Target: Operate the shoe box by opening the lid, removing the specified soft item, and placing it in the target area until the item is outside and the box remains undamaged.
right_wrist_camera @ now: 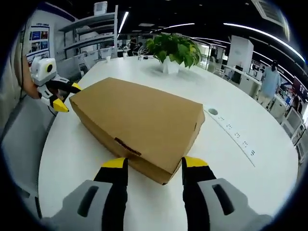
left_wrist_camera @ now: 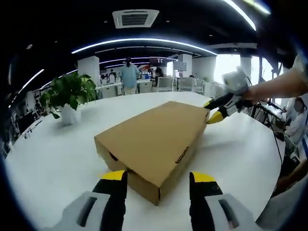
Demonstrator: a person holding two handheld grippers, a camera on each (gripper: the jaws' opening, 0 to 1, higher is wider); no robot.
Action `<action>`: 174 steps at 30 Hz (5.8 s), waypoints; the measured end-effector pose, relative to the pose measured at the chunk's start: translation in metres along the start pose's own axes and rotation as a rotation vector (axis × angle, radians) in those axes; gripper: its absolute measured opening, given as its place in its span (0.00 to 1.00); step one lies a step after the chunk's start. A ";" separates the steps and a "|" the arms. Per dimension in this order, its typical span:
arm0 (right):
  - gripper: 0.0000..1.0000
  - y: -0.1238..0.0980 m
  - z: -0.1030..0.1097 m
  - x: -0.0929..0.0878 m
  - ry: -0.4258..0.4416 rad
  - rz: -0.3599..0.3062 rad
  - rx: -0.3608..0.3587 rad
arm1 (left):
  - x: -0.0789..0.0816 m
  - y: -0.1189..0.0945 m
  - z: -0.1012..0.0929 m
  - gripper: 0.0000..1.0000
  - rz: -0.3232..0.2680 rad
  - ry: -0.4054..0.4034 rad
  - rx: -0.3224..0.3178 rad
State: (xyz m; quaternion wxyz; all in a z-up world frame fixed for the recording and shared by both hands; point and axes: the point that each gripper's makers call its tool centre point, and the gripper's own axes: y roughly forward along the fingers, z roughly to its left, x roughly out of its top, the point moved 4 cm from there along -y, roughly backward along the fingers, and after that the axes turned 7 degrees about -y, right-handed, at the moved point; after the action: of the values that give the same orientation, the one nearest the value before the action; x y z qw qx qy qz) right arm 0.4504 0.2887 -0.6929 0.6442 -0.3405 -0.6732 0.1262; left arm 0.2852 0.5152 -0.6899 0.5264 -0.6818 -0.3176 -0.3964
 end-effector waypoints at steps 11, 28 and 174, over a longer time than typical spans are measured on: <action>0.41 0.001 0.002 0.001 0.022 0.018 -0.014 | 0.002 0.005 -0.003 0.59 -0.017 -0.049 0.051; 0.40 0.002 0.009 0.003 0.078 0.027 -0.060 | 0.006 0.009 0.014 0.49 -0.023 -0.075 0.111; 0.30 0.065 0.239 0.097 0.319 0.064 -0.274 | -0.008 -0.094 0.203 0.45 0.387 0.234 -0.231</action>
State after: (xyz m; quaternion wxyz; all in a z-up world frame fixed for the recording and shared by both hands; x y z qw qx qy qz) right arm 0.2474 0.4608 -0.6894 0.6857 -0.4618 -0.5626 -0.0018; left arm 0.2438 0.7350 -0.6798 0.5443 -0.7348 -0.0707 -0.3984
